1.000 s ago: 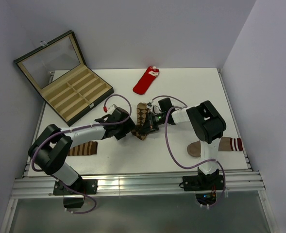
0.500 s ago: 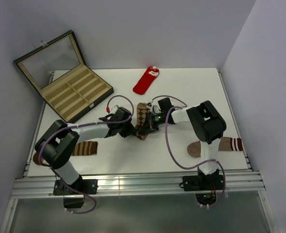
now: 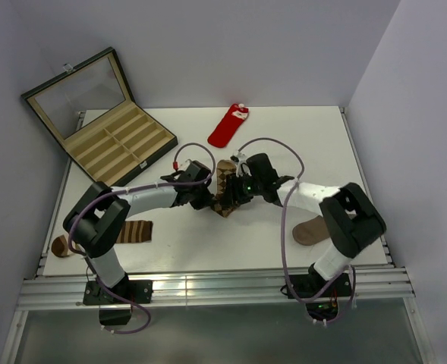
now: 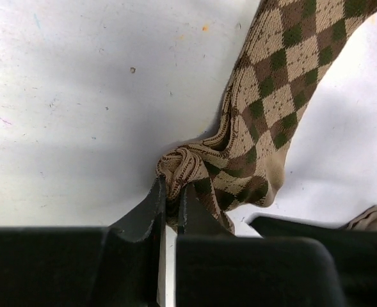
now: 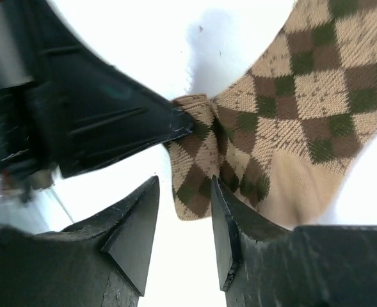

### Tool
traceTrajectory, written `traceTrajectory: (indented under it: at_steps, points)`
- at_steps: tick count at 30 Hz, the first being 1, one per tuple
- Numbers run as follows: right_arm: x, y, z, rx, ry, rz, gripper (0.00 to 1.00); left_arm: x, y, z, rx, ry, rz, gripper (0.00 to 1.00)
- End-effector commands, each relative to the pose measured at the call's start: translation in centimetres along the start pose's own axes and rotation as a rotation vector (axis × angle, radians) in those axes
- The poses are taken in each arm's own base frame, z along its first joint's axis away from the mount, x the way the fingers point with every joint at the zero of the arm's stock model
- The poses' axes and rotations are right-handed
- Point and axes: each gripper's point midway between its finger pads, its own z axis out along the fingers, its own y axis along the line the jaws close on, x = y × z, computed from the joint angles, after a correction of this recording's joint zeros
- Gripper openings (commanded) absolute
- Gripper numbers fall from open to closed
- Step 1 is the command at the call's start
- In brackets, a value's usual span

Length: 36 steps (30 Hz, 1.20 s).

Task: Roll the socks
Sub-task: Roll the sock at the center of the board.

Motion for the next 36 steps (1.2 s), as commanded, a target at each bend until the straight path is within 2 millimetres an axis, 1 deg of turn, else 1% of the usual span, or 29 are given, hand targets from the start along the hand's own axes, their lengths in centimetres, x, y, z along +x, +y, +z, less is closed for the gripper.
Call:
traceTrajectory:
  at_steps: [1,2,3,5,6,9,11,13,20,24,25,27,29,30,31,32,33,34,35,36]
  points:
    - [-2.3,-0.7,-1.8,0.18,-0.152,-0.228,0.46,0.8,3.2,0.6,-0.127,0.026,0.085,0.0]
    - [-2.3,-0.5,-1.9,0.197,-0.169,-0.267,0.47,0.7,2.9,0.6,-0.123,0.024,0.089,0.0]
    - [-1.9,-0.3,-1.8,0.228,-0.175,-0.309,0.47,0.6,2.8,0.5,-0.12,0.024,0.098,0.0]
    - [-1.8,0.1,-1.8,0.246,-0.186,-0.374,0.48,0.5,2.4,0.5,-0.115,0.025,0.107,0.0]
    - [-1.2,0.3,-1.4,0.254,-0.176,-0.407,0.48,0.5,2.3,0.4,-0.111,0.026,0.115,0.0]
    - [-0.9,0.5,-0.8,0.266,-0.174,-0.458,0.48,0.3,2.1,0.5,-0.11,0.026,0.129,0.0]
    - [-0.8,1.1,-0.5,0.267,-0.186,-0.496,0.48,0.3,1.9,0.5,-0.107,0.029,0.137,0.0]
    - [-0.3,1.3,0.2,0.274,-0.164,-0.519,0.49,0.3,1.9,0.5,-0.107,0.032,0.143,0.0]
    - [1.2,0.9,1.9,0.298,-0.099,-0.566,0.47,0.4,1.9,0.7,-0.103,0.043,0.143,0.0]
    - [2.1,0.0,2.6,0.344,-0.055,-0.58,0.45,0.3,2.0,0.7,-0.102,0.045,0.142,0.0]
    - [2.3,-0.2,2.7,0.351,-0.05,-0.579,0.43,0.2,1.9,0.6,-0.098,0.044,0.141,0.01]
    - [2.9,-0.7,2.9,0.363,-0.03,-0.569,0.37,0.1,1.9,0.6,-0.095,0.043,0.135,0.01]
    - [3.3,-0.9,3.0,0.366,-0.016,-0.56,0.23,0.0,1.7,0.5,-0.082,0.042,0.129,0.02]
    - [3.6,-1.0,3.2,0.364,-0.005,-0.551,0.16,-0.3,1.6,0.5,-0.074,0.038,0.124,0.06]
    - [3.9,-0.9,3.3,0.347,0.008,-0.541,0.03,-0.3,1.6,0.3,-0.068,0.034,0.121,0.09]
    - [4.2,-0.8,3.4,0.328,0.023,-0.529,0.0,-0.6,1.4,0.2,-0.057,0.024,0.114,0.12]
    - [4.6,-0.6,3.6,0.298,0.04,-0.501,0.0,-0.8,1.3,0.1,-0.052,0.018,0.109,0.19]
    - [4.8,-0.4,3.6,0.242,0.057,-0.466,0.0,-0.8,1.4,0.0,-0.051,0.013,0.105,0.23]
    - [4.7,-0.1,3.6,0.211,0.069,-0.442,0.0,-1.3,1.2,-0.4,-0.04,-0.005,0.095,0.26]
    - [4.6,0.0,3.5,0.193,0.075,-0.412,0.0,-1.6,1.1,-0.6,-0.033,-0.014,0.086,0.36]
